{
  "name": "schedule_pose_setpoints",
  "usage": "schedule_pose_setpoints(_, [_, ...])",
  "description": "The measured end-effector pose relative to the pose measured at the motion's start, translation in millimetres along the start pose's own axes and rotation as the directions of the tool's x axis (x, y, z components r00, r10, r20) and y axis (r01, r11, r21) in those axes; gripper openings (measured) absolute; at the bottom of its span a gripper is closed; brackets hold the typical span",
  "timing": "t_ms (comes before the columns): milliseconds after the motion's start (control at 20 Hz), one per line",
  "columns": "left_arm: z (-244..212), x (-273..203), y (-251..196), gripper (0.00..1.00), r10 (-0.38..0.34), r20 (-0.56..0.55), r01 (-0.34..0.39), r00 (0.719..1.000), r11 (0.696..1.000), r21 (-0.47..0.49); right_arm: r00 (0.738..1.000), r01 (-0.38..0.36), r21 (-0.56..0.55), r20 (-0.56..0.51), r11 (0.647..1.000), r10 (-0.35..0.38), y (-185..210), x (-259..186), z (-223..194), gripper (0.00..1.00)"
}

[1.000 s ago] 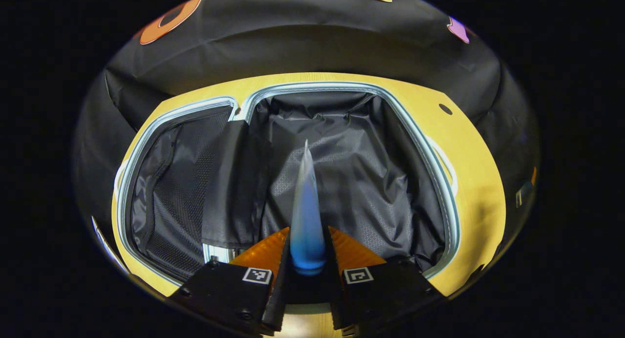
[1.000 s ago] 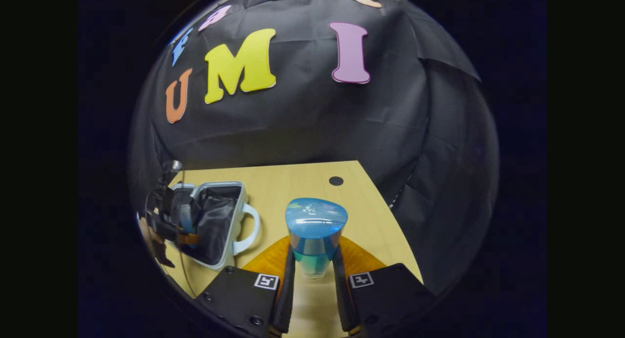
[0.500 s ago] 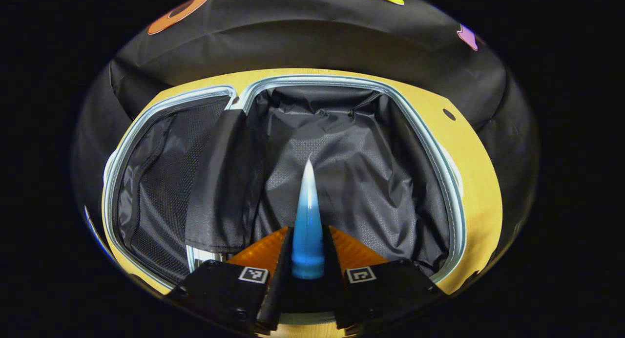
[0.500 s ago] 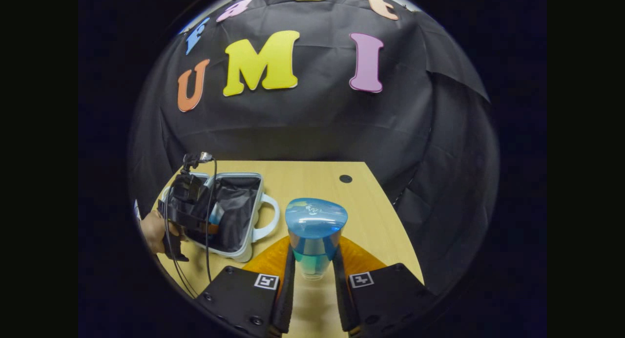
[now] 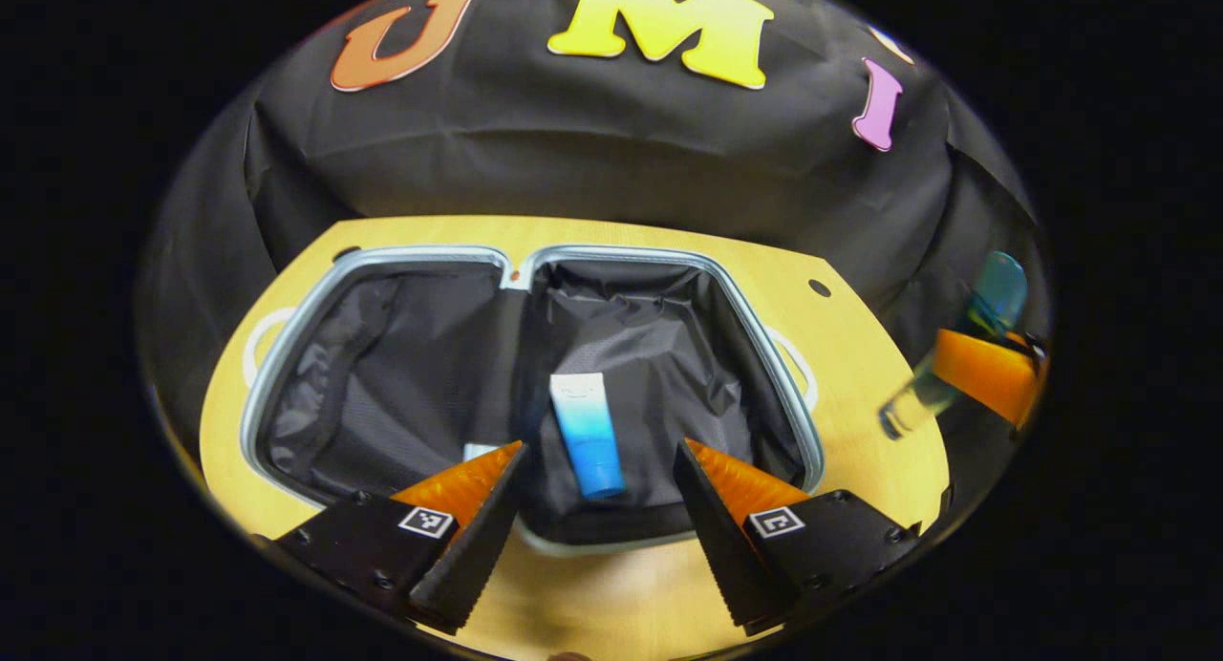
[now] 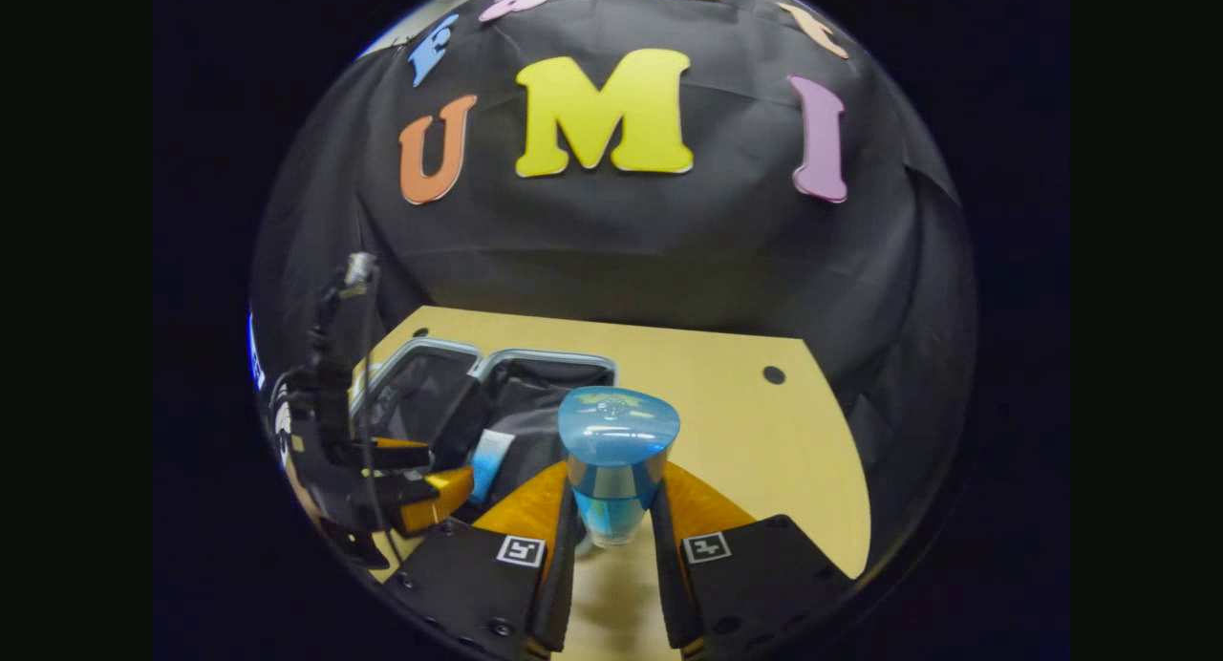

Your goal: First open the suitcase, pack the skin care products into it, and then close the suitcase.

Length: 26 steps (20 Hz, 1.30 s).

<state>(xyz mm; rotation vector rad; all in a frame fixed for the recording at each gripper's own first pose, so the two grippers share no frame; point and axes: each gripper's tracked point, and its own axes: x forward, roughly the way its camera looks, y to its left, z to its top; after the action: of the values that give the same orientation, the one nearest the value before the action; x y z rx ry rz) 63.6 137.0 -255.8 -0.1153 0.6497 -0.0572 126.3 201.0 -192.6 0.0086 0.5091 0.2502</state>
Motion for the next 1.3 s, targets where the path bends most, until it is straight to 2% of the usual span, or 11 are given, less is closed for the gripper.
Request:
schedule_pose_setpoints(300, [-6,-55,43,0.96,0.010,0.133,-0.013,0.991,1.000,0.022,0.990,-0.061,-0.011,-0.131,0.998,0.059,64,59,-36,0.35])
schedule_pose_setpoints(450, [-13,-82,69,0.97,0.039,0.184,-0.048,0.982,0.998,0.042,0.973,-0.044,0.007,-0.225,0.999,0.044,79,85,-63,0.36])
schedule_pose_setpoints(600, [-13,-106,97,0.97,0.074,0.223,-0.086,0.972,0.995,0.046,0.952,-0.005,0.034,-0.307,0.999,0.015,80,102,-77,0.36])
schedule_pose_setpoints(650, [-13,-111,105,0.97,0.084,0.232,-0.096,0.969,0.994,0.042,0.954,0.012,0.053,-0.299,0.999,0.004,79,105,-70,0.36])
schedule_pose_setpoints(850, [-18,-124,148,0.97,0.145,0.227,-0.138,0.963,0.989,-0.044,0.946,0.050,0.080,-0.323,0.996,-0.022,82,137,-65,0.34])
schedule_pose_setpoints(1000, [-19,-122,180,0.97,0.189,0.214,-0.164,0.958,0.978,-0.128,0.924,0.099,0.086,-0.377,0.991,-0.060,75,156,-75,0.36])
schedule_pose_setpoints(1150, [-16,-123,205,0.97,0.227,0.221,-0.194,0.949,0.968,-0.162,0.910,0.139,0.106,-0.405,0.985,-0.085,71,166,-83,0.33])
schedule_pose_setpoints(1300, [-10,-121,226,0.97,0.241,0.220,-0.203,0.945,0.962,-0.183,0.893,0.159,0.086,-0.437,0.984,-0.106,72,168,-95,0.36])
